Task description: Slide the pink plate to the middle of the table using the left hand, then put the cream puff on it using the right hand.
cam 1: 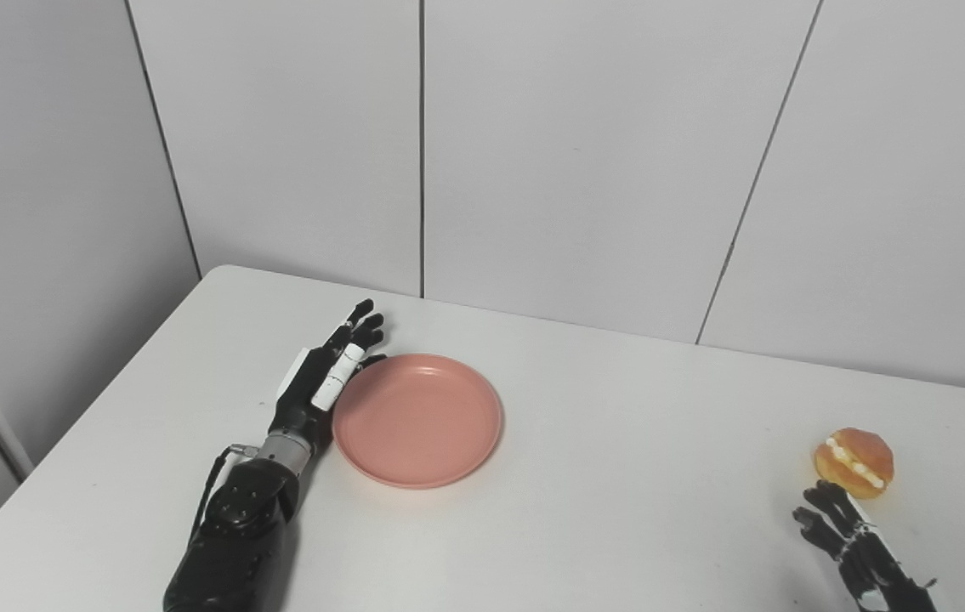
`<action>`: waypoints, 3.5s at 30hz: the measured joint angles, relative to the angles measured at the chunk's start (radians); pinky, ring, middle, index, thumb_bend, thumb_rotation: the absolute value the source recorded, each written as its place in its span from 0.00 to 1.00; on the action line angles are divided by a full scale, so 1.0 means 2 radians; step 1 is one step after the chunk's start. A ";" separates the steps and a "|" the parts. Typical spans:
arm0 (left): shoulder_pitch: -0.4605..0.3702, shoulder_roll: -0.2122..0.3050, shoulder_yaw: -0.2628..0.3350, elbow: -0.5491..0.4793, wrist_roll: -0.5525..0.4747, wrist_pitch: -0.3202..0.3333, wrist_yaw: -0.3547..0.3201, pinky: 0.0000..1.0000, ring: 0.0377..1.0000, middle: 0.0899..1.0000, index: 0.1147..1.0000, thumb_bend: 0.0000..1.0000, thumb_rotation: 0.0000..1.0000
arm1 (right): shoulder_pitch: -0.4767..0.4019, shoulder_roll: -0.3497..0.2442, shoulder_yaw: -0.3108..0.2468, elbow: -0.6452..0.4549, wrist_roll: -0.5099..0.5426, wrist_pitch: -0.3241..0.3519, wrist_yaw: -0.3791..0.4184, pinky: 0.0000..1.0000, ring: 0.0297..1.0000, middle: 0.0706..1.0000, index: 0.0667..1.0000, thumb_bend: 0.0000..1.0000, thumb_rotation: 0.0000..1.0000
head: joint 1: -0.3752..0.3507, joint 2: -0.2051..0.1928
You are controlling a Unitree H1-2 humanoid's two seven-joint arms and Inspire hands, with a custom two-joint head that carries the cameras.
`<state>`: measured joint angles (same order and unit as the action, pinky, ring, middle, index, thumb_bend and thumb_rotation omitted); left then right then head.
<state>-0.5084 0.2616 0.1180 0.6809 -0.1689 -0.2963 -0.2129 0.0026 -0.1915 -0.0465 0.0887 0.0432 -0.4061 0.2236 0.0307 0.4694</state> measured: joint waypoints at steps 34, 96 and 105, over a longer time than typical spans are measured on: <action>-0.015 -0.013 -0.026 0.018 0.010 0.004 -0.028 0.83 0.93 0.94 0.92 0.94 0.82 | 0.016 0.051 0.052 -0.048 -0.074 0.059 -0.039 0.88 0.88 0.91 0.91 0.85 1.00 | -0.137 0.040; 0.034 -0.069 -0.078 -0.106 0.009 0.090 -0.036 0.79 0.94 0.95 0.93 0.96 0.88 | 0.006 0.056 0.062 -0.280 -0.345 0.305 -0.064 0.71 0.82 0.87 0.88 0.79 0.71 | -0.192 0.033; 0.034 -0.069 -0.075 -0.110 -0.001 0.094 -0.040 0.80 0.95 0.95 0.94 0.93 0.88 | -0.038 -0.010 0.058 -0.278 -0.355 0.305 -0.028 0.69 0.83 0.89 0.88 0.80 0.60 | -0.189 0.034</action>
<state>-0.4401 0.1237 -0.0315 0.4610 -0.1705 -0.1089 -0.2933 -0.0735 -0.2109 0.0694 -0.4682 -0.6661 0.2037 0.1683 -0.3482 0.5369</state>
